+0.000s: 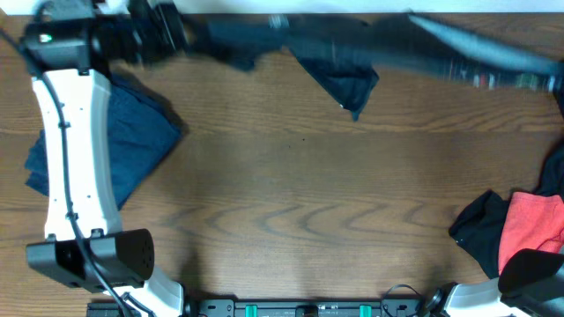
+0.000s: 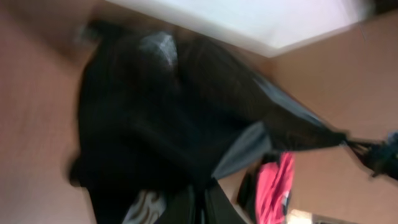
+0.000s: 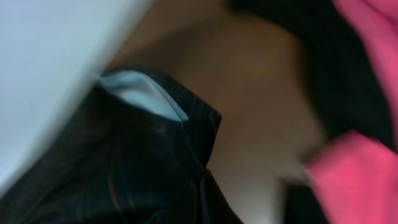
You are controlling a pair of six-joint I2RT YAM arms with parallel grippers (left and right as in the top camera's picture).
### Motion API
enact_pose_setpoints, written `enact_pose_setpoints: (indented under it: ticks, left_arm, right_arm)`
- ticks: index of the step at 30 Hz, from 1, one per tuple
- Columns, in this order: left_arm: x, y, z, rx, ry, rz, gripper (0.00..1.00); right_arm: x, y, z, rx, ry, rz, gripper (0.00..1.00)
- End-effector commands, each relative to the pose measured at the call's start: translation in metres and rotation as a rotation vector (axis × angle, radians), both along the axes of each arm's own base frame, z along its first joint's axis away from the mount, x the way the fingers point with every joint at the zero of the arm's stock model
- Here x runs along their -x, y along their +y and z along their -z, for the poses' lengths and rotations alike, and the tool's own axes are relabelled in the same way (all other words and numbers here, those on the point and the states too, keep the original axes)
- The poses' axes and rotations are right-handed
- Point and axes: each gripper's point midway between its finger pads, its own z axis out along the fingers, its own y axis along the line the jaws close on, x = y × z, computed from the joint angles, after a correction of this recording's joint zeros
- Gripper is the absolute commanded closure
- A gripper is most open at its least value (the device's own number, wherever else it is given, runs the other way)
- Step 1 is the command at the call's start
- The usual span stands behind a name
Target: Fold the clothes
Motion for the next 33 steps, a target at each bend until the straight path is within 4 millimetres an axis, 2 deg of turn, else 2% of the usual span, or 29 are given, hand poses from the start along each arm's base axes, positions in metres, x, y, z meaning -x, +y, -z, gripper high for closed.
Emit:
enact_pose_setpoints:
  ticks: [1, 5, 6, 9, 11, 15, 18, 24, 31, 33]
  left_arm:
    - [0.03, 0.003, 0.057, -0.235, 0.104, 0.117, 0.94]
    - [0.08, -0.013, 0.113, -0.298, 0.353, 0.22, 0.94]
    - [0.092, -0.017, 0.127, -0.311, 0.408, 0.246, 0.94]
    - [0.124, -0.026, 0.164, -0.332, 0.542, 0.31, 0.94]
    - [0.144, -0.023, 0.185, -0.372, 0.622, 0.335, 0.94]
    - [0.171, -0.017, 0.209, -0.401, 0.725, 0.358, 0.94]
    - [0.175, -0.011, 0.218, -0.433, 0.741, 0.356, 0.94]
    - [0.162, -0.01, 0.223, -0.449, 0.685, 0.341, 0.94]
    - [0.15, -0.012, 0.227, -0.449, 0.632, 0.33, 0.94]
    - [0.148, -0.012, 0.227, -0.448, 0.626, 0.318, 0.94]
  right_arm:
    - [0.042, -0.027, 0.042, 0.109, 0.276, 0.075, 0.99]
    - [0.076, -0.013, 0.099, 0.03, 0.474, 0.049, 0.98]
    - [0.085, -0.01, 0.113, 0.011, 0.518, 0.047, 0.94]
    - [0.104, 0.001, 0.146, -0.042, 0.603, 0.039, 0.72]
    - [0.113, 0.005, 0.158, -0.065, 0.64, 0.036, 0.66]
    - [0.122, 0.011, 0.17, -0.096, 0.667, 0.035, 0.65]
    - [0.105, 0.019, 0.173, -0.143, 0.585, -0.008, 0.67]
    - [0.031, 0.059, 0.164, -0.234, 0.247, -0.366, 0.66]
    - [-0.04, 0.096, 0.154, -0.084, 0.057, -0.621, 0.64]
    - [-0.064, 0.107, 0.156, -0.039, 0.009, -0.671, 0.56]
